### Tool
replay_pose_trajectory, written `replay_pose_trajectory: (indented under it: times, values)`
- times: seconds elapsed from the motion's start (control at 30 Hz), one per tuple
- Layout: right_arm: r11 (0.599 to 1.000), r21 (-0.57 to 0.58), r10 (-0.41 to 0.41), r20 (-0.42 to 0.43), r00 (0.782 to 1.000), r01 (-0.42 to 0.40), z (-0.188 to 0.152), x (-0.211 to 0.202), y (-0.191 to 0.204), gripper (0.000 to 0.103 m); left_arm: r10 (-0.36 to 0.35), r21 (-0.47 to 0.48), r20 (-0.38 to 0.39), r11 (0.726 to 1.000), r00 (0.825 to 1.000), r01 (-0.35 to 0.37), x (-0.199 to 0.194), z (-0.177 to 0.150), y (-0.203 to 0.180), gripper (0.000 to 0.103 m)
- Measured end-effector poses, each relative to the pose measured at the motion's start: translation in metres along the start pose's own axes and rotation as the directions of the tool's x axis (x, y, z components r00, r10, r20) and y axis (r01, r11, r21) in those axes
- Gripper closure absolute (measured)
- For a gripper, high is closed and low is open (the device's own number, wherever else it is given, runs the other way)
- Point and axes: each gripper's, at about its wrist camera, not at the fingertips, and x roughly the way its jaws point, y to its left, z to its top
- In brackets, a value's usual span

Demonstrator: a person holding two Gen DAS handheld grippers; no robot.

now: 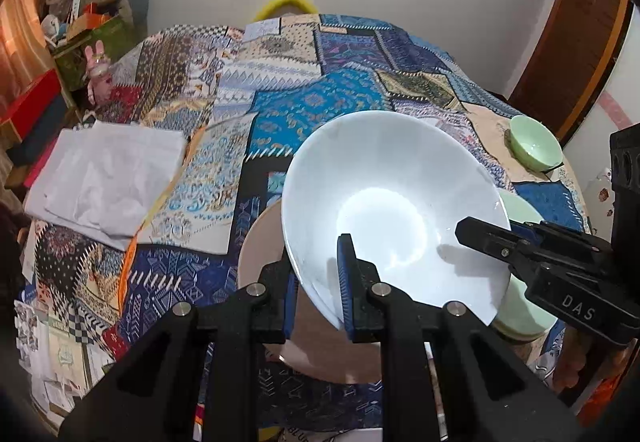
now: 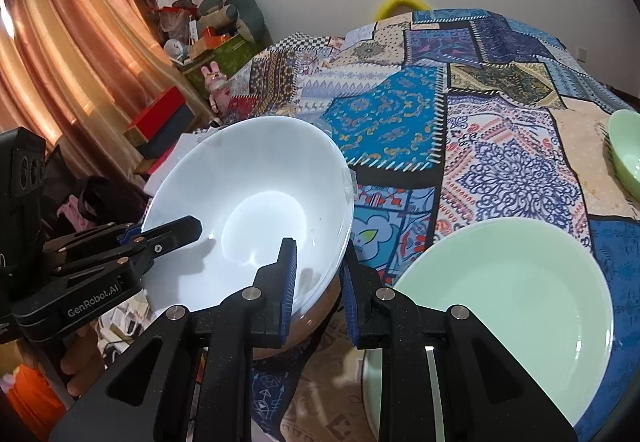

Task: Organize plates and bowls
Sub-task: 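Lower the white dotted bowl toward the pinkish-brown plate with the left tool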

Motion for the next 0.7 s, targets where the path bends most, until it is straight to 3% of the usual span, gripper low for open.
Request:
replay_pose_trajectory:
  times: [0.37, 0.57, 0.7]
  values:
    - [1.0, 0.006, 0.031, -0.065, 0.997, -0.03, -0.012, 0.021, 0.011, 0.083, 0.046, -0.018, -0.006, 0.999, 0.999, -0.046, 0.008, -0.017, 0.017, 0.085]
    - [1.0, -0.016, 0.017, -0.101, 0.995, -0.019, -0.016, 0.03, 0.018, 0.083, 0.111, 0.026, 0.011, 0.993, 0.994, -0.111, 0.014, -0.029, 0.015, 0.085]
    - [1.0, -0.03, -0.002, -0.108, 0.994, -0.002, -0.017, 0.033, 0.019, 0.083, 0.104, 0.011, 0.012, 0.995, 0.995, -0.104, 0.016, -0.03, 0.019, 0.085]
